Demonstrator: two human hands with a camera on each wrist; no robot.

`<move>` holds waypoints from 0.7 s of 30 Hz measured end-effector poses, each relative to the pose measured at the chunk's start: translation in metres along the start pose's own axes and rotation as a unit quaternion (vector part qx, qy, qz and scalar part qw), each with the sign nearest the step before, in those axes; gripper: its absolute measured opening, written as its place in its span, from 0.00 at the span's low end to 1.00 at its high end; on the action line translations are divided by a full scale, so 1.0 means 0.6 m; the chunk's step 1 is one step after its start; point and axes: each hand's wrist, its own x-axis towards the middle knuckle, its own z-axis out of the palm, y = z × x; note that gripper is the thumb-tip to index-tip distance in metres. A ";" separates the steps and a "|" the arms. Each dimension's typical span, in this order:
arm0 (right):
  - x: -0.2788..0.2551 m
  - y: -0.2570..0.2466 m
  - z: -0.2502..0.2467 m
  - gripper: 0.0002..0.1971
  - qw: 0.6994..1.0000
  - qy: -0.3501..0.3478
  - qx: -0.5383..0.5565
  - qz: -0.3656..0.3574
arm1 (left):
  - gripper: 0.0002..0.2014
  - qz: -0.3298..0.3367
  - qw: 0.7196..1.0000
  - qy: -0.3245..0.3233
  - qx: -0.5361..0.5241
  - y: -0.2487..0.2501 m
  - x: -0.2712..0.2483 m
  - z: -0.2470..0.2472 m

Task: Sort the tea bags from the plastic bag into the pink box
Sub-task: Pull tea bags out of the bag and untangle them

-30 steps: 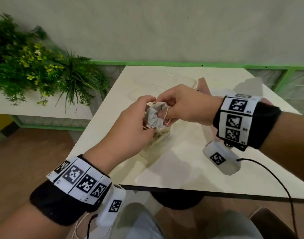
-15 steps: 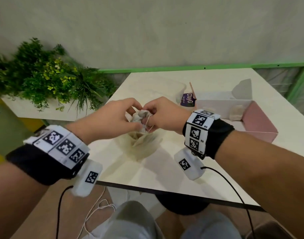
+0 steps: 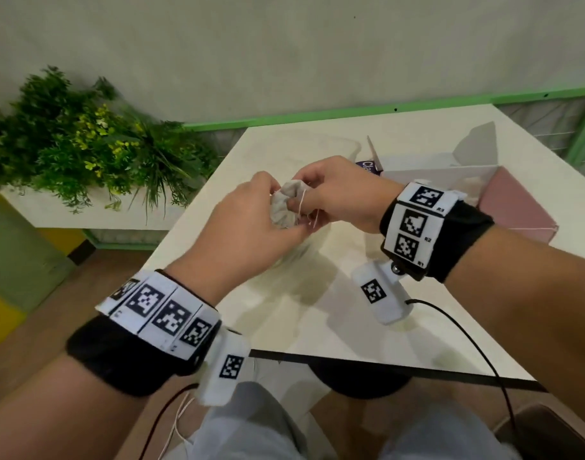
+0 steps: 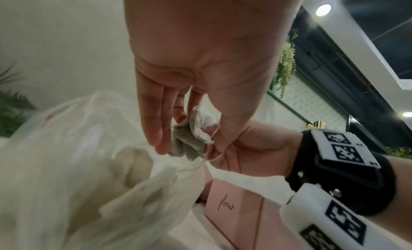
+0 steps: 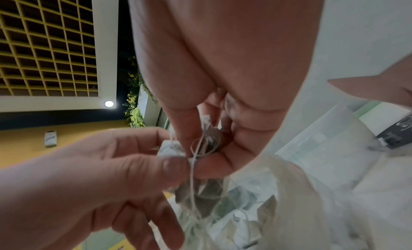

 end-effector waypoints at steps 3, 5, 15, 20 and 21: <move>-0.001 0.011 0.004 0.07 0.999 -0.010 -0.038 0.025 | 0.37 -0.001 0.996 -0.084 -0.006 -0.028 -0.001 0.029; -0.001 0.018 0.010 0.06 0.998 -0.001 -0.056 0.032 | 0.35 0.011 0.992 -0.122 0.017 -0.046 -0.001 0.045; 0.002 0.019 0.014 0.05 0.996 0.068 -0.055 0.028 | 0.15 -0.056 0.978 -0.017 -0.202 -0.077 0.032 0.027; -0.013 -0.007 0.004 0.02 0.995 0.067 0.070 0.013 | 0.12 -0.078 0.953 0.059 -0.287 -0.067 0.047 0.002; -0.016 -0.014 0.002 0.02 0.994 0.062 0.089 0.011 | 0.10 -0.072 0.949 0.067 -0.299 -0.063 0.050 -0.004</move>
